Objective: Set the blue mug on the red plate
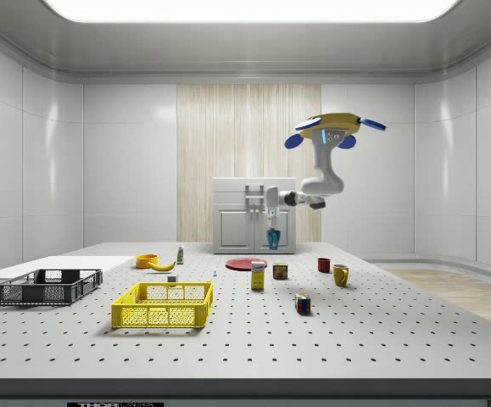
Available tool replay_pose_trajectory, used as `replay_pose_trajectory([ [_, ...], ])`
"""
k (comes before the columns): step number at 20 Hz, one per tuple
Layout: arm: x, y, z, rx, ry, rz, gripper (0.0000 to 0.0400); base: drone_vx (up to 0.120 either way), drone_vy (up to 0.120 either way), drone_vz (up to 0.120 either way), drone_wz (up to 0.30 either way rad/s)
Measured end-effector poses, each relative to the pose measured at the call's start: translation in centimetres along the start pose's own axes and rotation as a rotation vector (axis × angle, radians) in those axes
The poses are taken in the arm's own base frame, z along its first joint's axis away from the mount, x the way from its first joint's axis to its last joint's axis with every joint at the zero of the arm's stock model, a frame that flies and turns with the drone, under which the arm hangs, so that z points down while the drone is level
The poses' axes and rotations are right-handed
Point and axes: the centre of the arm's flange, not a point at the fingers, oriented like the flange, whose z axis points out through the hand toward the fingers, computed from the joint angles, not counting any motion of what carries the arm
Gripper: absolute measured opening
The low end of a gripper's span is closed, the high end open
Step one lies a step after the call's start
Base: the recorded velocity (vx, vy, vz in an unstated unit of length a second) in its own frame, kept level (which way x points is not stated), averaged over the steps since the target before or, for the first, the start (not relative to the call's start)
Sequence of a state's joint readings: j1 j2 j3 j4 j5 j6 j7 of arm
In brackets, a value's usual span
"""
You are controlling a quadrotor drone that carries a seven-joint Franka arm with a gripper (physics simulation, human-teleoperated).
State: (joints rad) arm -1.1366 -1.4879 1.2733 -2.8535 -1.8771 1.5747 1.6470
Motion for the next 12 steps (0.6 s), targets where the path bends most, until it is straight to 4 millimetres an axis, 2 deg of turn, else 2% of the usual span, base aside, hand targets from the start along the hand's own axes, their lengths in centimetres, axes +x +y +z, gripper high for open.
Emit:
replay_pose_trajectory([
  [8,0.00,0.00,0.00,0.000,0.000,0.000,0.0100,0.120,-0.120,0.000,0.000],
  [9,0.00,0.00,0.00,0.000,0.000,0.000,0.0100,0.080,-0.120,0.000,0.000],
  [12,0.00,0.00,0.00,0.000,0.000,0.000,0.0100,0.000,-0.120,0.000,0.000],
])
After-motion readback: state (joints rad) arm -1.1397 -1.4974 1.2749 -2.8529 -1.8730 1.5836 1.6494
